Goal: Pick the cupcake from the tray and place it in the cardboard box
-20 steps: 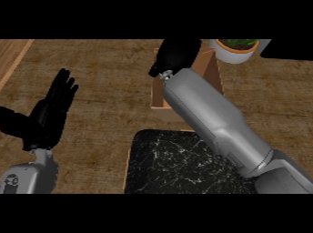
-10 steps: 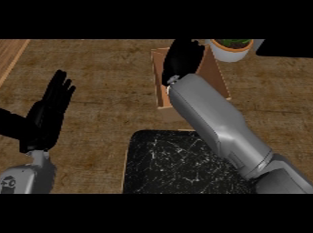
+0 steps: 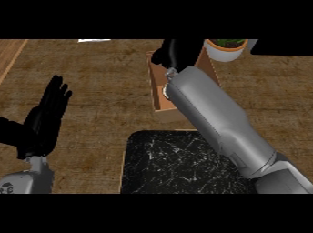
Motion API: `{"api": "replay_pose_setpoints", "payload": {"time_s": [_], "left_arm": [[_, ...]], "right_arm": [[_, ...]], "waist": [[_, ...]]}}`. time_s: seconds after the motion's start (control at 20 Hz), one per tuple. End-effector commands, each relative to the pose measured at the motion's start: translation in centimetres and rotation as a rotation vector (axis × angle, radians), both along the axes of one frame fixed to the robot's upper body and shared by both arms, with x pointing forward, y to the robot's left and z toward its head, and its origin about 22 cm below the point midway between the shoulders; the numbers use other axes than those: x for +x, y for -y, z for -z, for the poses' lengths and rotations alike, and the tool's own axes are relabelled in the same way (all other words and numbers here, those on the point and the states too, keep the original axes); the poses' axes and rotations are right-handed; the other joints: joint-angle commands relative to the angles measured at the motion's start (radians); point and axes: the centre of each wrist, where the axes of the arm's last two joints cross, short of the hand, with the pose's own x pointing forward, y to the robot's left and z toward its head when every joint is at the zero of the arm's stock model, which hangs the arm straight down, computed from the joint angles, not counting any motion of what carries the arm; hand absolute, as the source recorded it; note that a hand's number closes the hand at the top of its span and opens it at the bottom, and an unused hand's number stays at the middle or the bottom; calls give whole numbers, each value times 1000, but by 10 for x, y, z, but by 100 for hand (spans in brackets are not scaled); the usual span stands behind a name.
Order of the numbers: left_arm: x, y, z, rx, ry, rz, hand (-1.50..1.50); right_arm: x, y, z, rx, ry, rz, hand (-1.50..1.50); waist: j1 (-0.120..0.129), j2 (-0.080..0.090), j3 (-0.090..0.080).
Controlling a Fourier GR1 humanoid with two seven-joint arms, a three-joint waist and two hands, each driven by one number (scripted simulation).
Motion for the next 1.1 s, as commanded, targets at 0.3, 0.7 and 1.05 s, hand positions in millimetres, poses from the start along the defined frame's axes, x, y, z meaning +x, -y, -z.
{"api": "replay_pose_setpoints", "payload": {"time_s": [0.3,0.7,1.05], "left_arm": [[-1,1,2,-20,-26,-17,0],[-4,-13,-1,-4,0,-42,0],[-10,-10,3,13,-7,-20,0]], "right_arm": [[-21,17,-1,550,300,45,-150],[-67,37,29,601,400,51,-150],[-108,57,39,580,436,82,-150]], "waist": [[-27,-4,0],[-41,-11,-1],[-28,-5,-1]]}}
